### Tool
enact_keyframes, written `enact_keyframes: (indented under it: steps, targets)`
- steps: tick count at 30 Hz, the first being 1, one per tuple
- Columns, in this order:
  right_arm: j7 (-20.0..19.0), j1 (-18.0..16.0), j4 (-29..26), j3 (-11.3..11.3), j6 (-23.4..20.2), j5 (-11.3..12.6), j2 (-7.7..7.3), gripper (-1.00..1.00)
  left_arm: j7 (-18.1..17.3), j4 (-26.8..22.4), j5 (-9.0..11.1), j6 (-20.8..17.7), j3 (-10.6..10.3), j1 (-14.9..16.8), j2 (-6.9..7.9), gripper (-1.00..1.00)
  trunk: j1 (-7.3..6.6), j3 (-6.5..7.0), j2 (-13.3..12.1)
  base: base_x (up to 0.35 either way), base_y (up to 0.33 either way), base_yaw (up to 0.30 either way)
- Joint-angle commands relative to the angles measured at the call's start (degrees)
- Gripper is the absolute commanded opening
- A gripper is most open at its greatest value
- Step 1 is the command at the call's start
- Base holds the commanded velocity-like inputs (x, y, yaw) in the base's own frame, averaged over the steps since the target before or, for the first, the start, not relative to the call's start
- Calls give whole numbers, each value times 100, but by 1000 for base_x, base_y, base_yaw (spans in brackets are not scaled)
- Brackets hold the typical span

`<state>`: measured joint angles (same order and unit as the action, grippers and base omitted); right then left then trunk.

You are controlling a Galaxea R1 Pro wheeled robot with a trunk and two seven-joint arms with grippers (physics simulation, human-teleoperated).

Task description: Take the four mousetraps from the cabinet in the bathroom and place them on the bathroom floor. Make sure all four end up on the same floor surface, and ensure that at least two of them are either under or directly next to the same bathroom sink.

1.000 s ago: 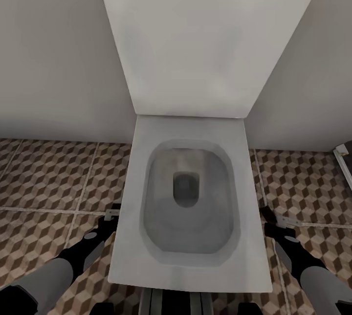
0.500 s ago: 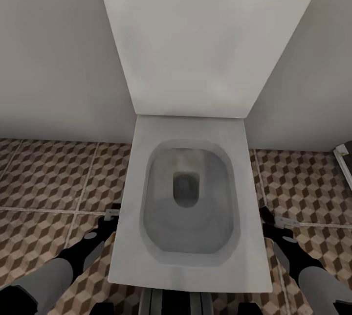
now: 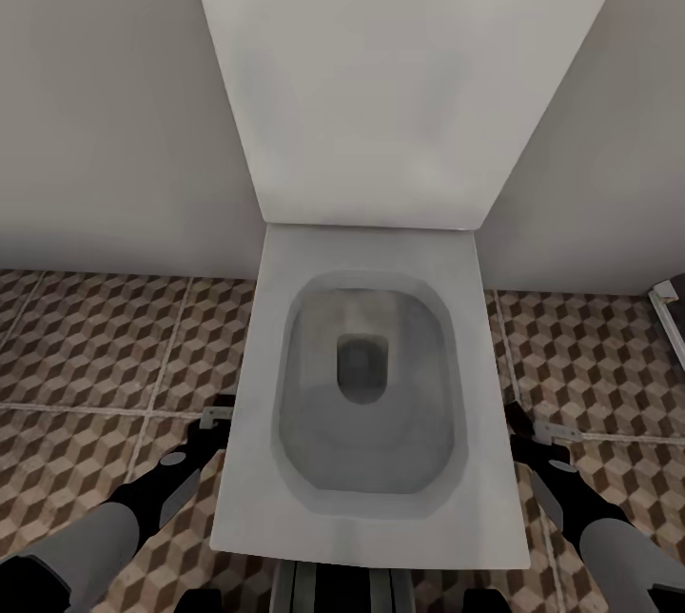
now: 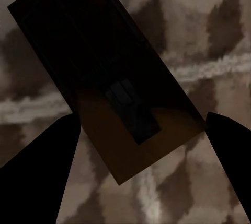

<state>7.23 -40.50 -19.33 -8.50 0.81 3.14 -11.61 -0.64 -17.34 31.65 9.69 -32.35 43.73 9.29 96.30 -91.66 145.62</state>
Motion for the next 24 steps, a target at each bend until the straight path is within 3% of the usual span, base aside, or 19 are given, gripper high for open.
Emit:
enact_keyframes:
  steps: [1,24]
  targets:
    - [7,-1,0,-2,8,34,1,-100,1,3,44,24,-43,4,6,-100,-1,-3,1,0,0,0]
    - [6,-1,4,6,-10,38,8,-100,12,3,43,16,-43,4,12,-100,-1,-3,1,0,0,0]
